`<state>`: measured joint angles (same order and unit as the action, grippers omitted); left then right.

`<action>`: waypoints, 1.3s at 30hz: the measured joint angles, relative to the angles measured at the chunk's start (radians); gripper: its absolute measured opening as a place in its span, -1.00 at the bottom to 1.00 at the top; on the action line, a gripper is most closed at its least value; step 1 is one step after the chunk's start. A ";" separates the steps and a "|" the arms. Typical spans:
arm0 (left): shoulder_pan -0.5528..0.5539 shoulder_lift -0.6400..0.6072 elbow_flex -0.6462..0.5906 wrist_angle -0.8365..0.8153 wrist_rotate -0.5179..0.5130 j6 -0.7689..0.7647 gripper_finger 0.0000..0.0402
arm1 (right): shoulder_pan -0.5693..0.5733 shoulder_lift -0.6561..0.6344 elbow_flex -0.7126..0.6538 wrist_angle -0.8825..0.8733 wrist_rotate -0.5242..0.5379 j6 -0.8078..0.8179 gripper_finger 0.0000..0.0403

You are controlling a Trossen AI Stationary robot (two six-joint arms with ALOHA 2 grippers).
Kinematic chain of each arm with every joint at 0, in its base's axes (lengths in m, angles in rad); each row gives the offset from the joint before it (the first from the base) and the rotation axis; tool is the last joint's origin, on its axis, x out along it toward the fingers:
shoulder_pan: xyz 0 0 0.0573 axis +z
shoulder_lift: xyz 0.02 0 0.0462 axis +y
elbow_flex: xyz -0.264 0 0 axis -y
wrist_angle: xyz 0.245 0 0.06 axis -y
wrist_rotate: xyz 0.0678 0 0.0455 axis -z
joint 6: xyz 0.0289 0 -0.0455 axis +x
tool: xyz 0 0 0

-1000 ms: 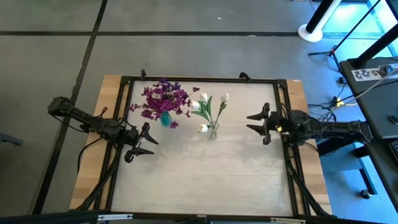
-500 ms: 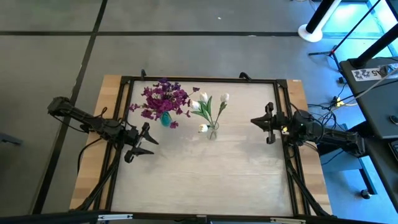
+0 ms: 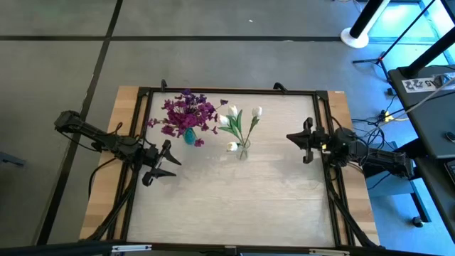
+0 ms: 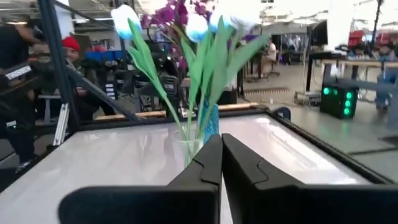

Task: Sort flowers into vase by color
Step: Return to Home Position

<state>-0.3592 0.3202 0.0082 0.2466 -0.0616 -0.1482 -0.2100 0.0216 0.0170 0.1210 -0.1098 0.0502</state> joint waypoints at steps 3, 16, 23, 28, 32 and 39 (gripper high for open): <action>0.000 0.000 0.000 0.000 0.000 0.000 0.06 | 0.000 0.000 0.000 -0.032 0.041 0.059 -0.97; 0.000 0.000 0.000 0.000 0.000 0.000 0.06 | 0.000 0.039 0.003 -0.111 0.117 0.075 -0.93; 0.000 0.000 0.000 0.000 0.000 0.000 0.06 | 0.000 0.040 0.003 -0.112 0.117 0.075 -0.93; 0.000 0.000 0.000 0.000 0.000 0.000 0.06 | 0.000 0.040 0.003 -0.113 0.117 0.075 -0.93; 0.000 0.000 0.000 0.000 0.000 0.000 0.06 | 0.000 0.040 0.003 -0.114 0.117 0.075 -0.93; 0.000 0.000 0.000 0.000 0.000 0.000 0.06 | 0.000 0.040 0.003 -0.115 0.117 0.075 -0.93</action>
<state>-0.3593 0.3202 0.0082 0.2466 -0.0616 -0.1482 -0.2100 0.0612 0.0196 0.0063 0.0071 0.1249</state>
